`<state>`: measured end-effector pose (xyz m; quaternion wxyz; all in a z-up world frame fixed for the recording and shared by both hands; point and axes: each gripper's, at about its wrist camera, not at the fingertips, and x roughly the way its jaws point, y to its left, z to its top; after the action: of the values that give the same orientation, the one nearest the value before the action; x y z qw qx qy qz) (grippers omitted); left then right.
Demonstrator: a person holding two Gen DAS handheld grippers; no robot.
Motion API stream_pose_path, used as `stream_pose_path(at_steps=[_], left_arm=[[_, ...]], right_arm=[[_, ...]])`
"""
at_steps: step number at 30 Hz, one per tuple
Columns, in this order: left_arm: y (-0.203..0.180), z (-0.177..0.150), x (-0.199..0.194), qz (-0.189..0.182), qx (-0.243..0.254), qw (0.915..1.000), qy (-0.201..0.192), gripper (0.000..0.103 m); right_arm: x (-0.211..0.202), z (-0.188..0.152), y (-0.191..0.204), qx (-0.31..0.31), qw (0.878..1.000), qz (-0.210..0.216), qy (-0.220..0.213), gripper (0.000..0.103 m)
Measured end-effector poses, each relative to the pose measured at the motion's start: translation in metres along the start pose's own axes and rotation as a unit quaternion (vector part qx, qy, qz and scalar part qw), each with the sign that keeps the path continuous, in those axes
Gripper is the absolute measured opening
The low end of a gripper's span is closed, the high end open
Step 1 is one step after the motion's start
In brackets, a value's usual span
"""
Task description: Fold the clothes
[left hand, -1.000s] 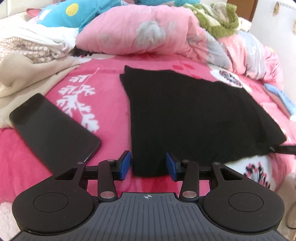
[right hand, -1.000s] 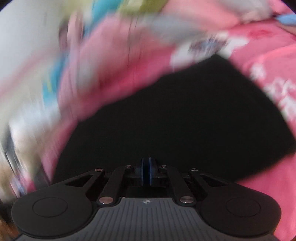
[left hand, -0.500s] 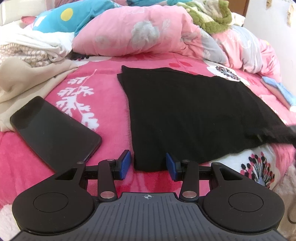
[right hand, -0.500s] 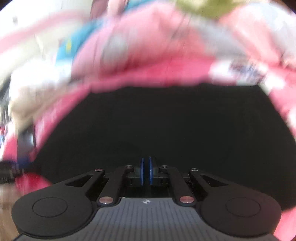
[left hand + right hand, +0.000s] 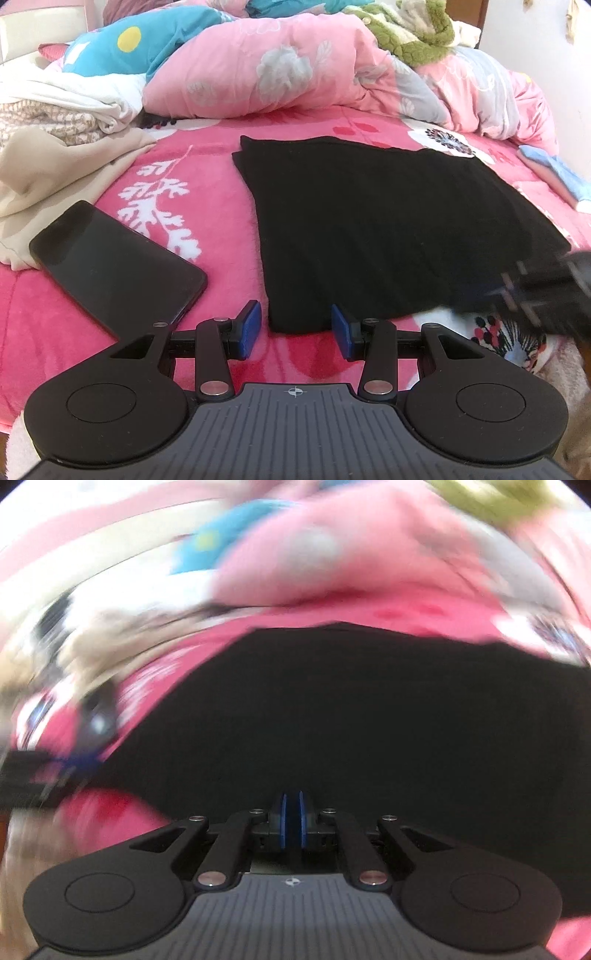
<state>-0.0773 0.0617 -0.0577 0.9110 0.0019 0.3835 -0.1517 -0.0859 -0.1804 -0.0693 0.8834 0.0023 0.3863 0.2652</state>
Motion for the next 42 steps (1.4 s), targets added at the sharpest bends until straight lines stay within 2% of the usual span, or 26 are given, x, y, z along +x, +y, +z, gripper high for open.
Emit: stream_pose_path(at_steps=[2,3,6,9,10,13,15,16,18,22,26,27,28,29,30,32,35,38,41,42], left_arm=[[0.001,0.001,0.001,-0.001,0.001,1.0,0.003,0.042],[0.0,0.0,0.0,-0.001,0.002,1.0,0.002,0.042],[-0.002,-0.001,-0.007,0.002,0.004,1.0,-0.003,0.042],[0.001,0.0,-0.021,0.006,0.005,0.9998,-0.018,0.042],[0.003,0.001,-0.026,0.005,0.002,0.9997,-0.023,0.042],[0.015,0.006,-0.036,0.005,-0.016,0.9991,-0.04,0.042],[0.026,0.011,-0.039,-0.007,-0.048,0.9979,-0.044,0.042],[0.031,0.014,-0.04,-0.014,-0.063,0.9969,-0.046,0.042],[0.042,0.019,-0.043,-0.027,-0.095,0.9939,-0.049,0.042],[0.059,0.025,-0.048,-0.042,-0.14,0.9874,-0.06,0.042],[0.071,0.029,-0.049,-0.063,-0.177,0.9801,-0.062,0.042],[0.074,0.03,-0.048,-0.07,-0.183,0.9786,-0.062,0.042],[0.075,0.03,-0.047,-0.075,-0.186,0.9777,-0.061,0.042],[0.076,0.031,-0.046,-0.079,-0.189,0.9769,-0.06,0.042],[0.077,0.033,-0.043,-0.085,-0.194,0.9756,-0.058,0.042],[0.08,0.036,-0.036,-0.099,-0.21,0.9714,-0.051,0.045],[0.09,0.044,-0.019,-0.135,-0.268,0.9534,-0.034,0.053],[0.096,0.057,0.002,-0.169,-0.308,0.9361,-0.021,0.055],[0.1,0.071,0.028,-0.191,-0.339,0.9211,-0.001,0.069],[0.102,0.075,0.039,-0.198,-0.352,0.9147,0.01,0.07]], right_arm=[[-0.014,-0.011,0.018,-0.021,0.998,0.066,0.015,0.007],[-0.019,-0.011,0.022,-0.028,0.997,0.072,0.008,0.006],[-0.019,0.004,0.016,-0.023,0.999,0.038,-0.033,0.007],[0.007,0.013,0.004,-0.006,1.0,0.0,-0.031,0.007],[0.017,0.012,0.005,-0.005,1.0,0.004,-0.013,0.008],[0.014,0.006,0.036,-0.068,0.995,0.068,-0.001,0.008],[0.006,0.009,0.054,-0.096,0.989,0.11,-0.014,0.009],[0.005,0.011,0.06,-0.111,0.987,0.11,-0.026,0.013],[0.012,0.017,0.072,-0.142,0.986,0.077,-0.04,0.034],[0.033,0.02,0.098,-0.216,0.973,0.069,-0.031,0.035],[0.053,0.008,0.122,-0.294,0.955,0.031,-0.04,0.035],[0.057,0.005,0.126,-0.308,0.95,0.022,-0.041,0.032],[0.062,0.009,0.129,-0.304,0.951,0.024,-0.041,0.03],[0.063,0.014,0.126,-0.284,0.957,0.032,-0.042,0.02],[0.062,0.02,0.122,-0.26,0.964,0.042,-0.043,0.003],[0.06,0.029,0.107,-0.205,0.976,0.05,-0.054,0.003],[0.047,0.042,0.08,-0.114,0.988,0.069,-0.077,0.003],[0.031,0.051,0.057,-0.038,0.989,0.094,-0.106,0.002],[0.018,0.057,0.04,0.01,0.986,0.11,-0.127,0.002],[0.015,0.058,0.036,0.021,0.984,0.115,-0.132,0.002]])
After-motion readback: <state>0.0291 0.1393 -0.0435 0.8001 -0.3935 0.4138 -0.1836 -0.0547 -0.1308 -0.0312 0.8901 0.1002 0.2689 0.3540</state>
